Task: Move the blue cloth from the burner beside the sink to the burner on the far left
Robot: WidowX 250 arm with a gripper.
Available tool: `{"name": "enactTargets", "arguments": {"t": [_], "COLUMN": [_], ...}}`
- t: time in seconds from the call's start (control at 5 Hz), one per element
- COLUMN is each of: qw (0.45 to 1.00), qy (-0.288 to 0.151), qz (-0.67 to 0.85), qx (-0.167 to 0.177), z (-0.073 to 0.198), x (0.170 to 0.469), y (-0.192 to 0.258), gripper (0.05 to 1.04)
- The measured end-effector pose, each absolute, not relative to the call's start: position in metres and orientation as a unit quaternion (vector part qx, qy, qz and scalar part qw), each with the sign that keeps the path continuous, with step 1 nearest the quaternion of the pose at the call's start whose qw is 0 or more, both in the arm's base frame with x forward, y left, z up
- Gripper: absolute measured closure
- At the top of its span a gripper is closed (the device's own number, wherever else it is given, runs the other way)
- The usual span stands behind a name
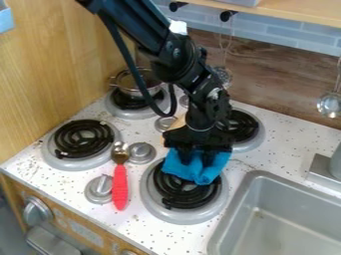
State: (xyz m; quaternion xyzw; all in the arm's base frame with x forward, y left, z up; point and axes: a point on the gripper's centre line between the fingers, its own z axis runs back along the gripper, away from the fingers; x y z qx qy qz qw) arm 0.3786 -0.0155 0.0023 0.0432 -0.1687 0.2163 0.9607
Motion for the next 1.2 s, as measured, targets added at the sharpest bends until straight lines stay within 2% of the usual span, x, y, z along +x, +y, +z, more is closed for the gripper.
{"name": "enactTargets", "arguments": {"t": [0.2, 0.4, 0.8, 1.0, 1.2], "qw": [0.961, 0.962, 0.949, 0.936, 0.917], "qy": [-0.167, -0.161, -0.214, -0.238, -0.24], "qz": [0.215, 0.219, 0.233, 0.26, 0.318], "qx": [0.041, 0.032, -0.012, -0.008, 0.009], "z": [0.003, 0.007, 0.066, 0.09, 0.095], "x": [0.376, 0.369, 0.366, 0.362, 0.353], "y": [-0.016, -0.011, -0.006, 0.015, 0.056], "gripper": [0.788, 0.915, 0.966, 0.966, 0.966]}}
